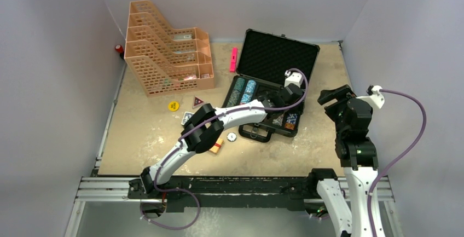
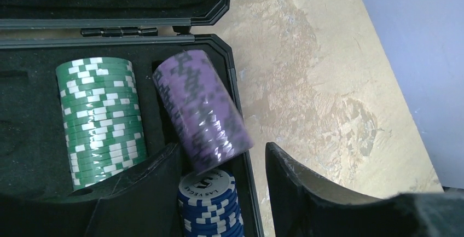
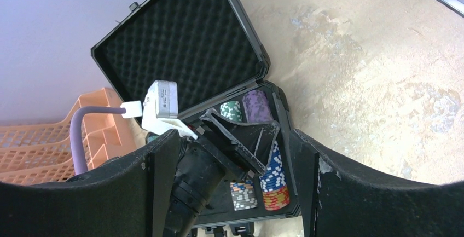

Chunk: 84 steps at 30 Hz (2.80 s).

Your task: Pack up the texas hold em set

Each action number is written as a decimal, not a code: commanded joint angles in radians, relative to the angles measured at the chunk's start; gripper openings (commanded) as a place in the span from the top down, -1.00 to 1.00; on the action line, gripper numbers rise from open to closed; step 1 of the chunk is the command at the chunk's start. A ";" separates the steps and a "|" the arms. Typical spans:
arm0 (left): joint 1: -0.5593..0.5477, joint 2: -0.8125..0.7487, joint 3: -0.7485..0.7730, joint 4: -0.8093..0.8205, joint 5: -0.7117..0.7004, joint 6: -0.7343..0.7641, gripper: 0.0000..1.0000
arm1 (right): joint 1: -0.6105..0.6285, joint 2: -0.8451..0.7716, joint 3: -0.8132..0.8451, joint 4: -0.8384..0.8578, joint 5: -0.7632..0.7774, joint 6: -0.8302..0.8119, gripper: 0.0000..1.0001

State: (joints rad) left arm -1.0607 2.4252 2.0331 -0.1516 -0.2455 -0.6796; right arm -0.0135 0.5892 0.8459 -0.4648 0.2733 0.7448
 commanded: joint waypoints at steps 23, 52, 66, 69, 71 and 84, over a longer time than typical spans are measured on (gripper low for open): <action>0.113 -0.642 -0.472 -0.026 -0.198 0.185 -0.06 | -0.001 0.271 -0.084 0.162 -0.307 -0.136 -0.06; 0.268 -1.465 -1.090 0.254 -0.708 0.558 -0.47 | 0.914 1.071 0.340 0.012 0.015 -0.017 -0.31; 0.275 -1.470 -1.069 0.197 -0.749 0.545 -0.47 | 0.997 1.310 0.527 -0.106 0.027 -0.038 -0.16; 0.275 -1.465 -1.071 0.199 -0.743 0.538 -0.46 | 1.005 1.330 0.523 -0.106 -0.009 -0.064 -0.20; 0.276 -1.459 -1.069 0.196 -0.739 0.532 -0.45 | 1.011 1.334 0.506 -0.096 -0.037 -0.084 -0.20; 0.284 -1.437 -1.064 0.188 -0.742 0.535 -0.43 | 1.015 1.393 0.502 -0.122 0.006 -0.081 -0.05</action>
State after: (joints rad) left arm -0.7853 0.9886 0.9504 0.0177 -0.9741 -0.1459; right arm 0.9966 1.9503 1.3361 -0.5430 0.2398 0.6601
